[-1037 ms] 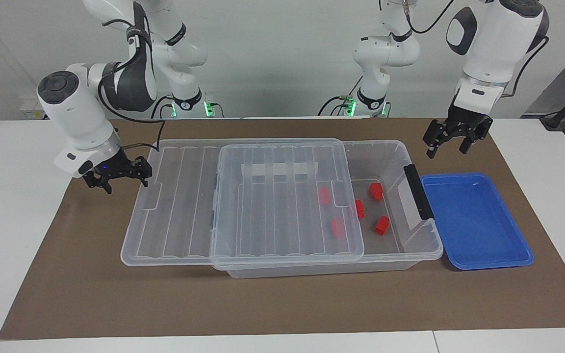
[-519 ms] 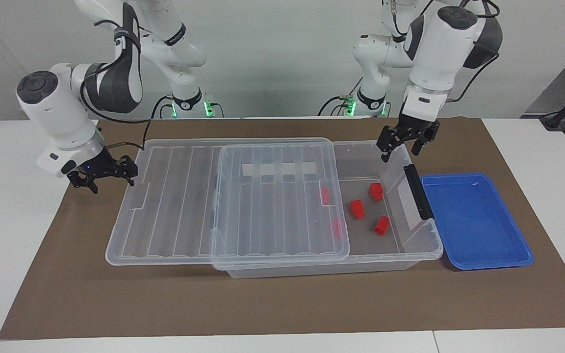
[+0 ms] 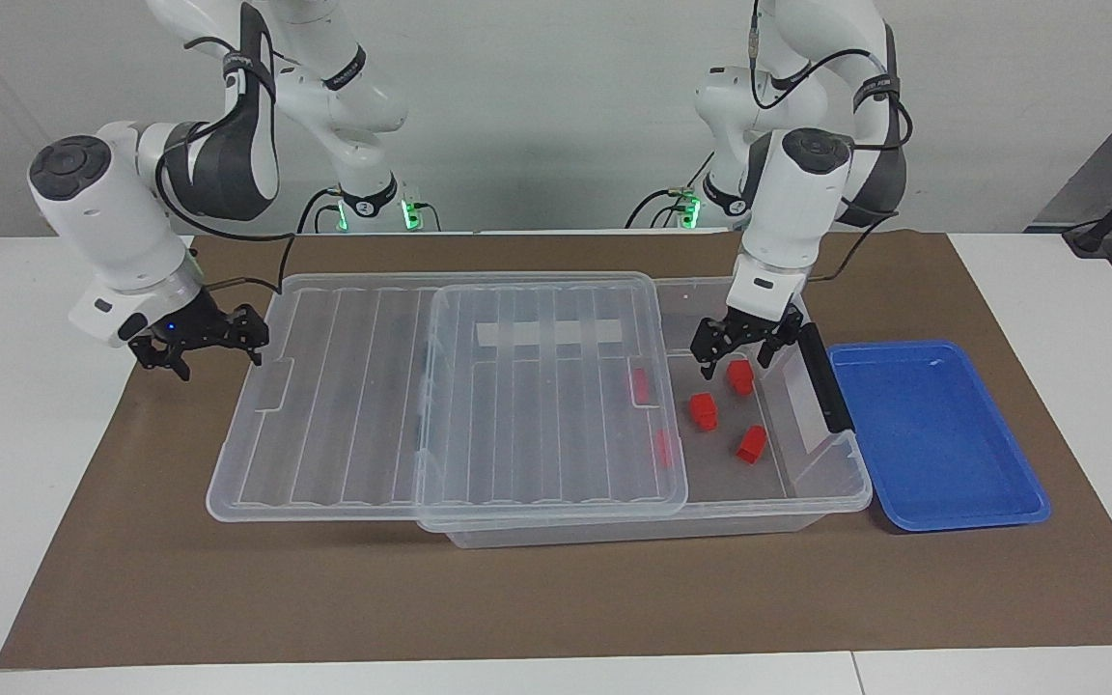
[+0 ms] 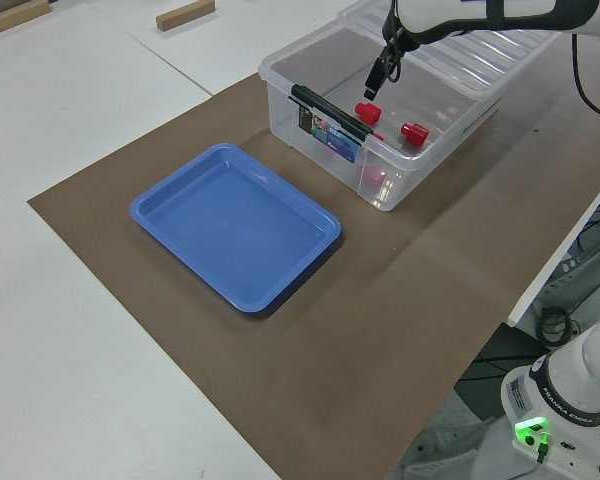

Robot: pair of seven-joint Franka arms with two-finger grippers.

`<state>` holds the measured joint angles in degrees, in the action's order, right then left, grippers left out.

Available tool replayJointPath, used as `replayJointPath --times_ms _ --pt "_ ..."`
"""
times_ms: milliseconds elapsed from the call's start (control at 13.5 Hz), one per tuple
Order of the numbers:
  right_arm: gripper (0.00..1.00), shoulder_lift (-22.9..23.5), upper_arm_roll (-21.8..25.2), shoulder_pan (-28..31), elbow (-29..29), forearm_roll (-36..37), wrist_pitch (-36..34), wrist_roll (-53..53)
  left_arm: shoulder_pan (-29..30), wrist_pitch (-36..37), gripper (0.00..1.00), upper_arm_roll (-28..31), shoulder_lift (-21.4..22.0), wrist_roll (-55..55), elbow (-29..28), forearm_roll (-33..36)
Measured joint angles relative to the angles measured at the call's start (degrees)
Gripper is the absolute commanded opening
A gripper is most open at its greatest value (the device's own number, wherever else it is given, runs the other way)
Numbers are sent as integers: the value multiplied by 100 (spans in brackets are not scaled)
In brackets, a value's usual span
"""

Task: Place red block in blue tray from box
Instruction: 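Reach the left gripper into the opened box toward a red block, then grasp a red block with the left gripper and lift it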

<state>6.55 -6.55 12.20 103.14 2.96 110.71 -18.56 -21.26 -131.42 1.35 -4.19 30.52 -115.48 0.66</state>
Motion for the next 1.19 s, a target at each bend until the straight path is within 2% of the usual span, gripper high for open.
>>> replayJointPath --times_ms 222,444,667,889,1185 --pt "100 -292 -46 -112 -3 -1 -89 645 -36 -230 100 -1 -162 -1 -172 103" --pt "100 -542 -58 -420 -41 -2 -339 1767 -199 -519 100 -7 -651 352 -217 265" --pt "100 -618 -80 -569 -452 -8 -754 2491 -338 -791 100 -13 -1064 634 -226 273" --pt "100 -616 -114 -665 -763 -10 -827 2925 -344 -814 100 -6 -1108 508 -263 336" --pt "100 -611 -114 -657 -881 -121 -845 3044 -328 -814 98 40 -1105 11 -267 363"
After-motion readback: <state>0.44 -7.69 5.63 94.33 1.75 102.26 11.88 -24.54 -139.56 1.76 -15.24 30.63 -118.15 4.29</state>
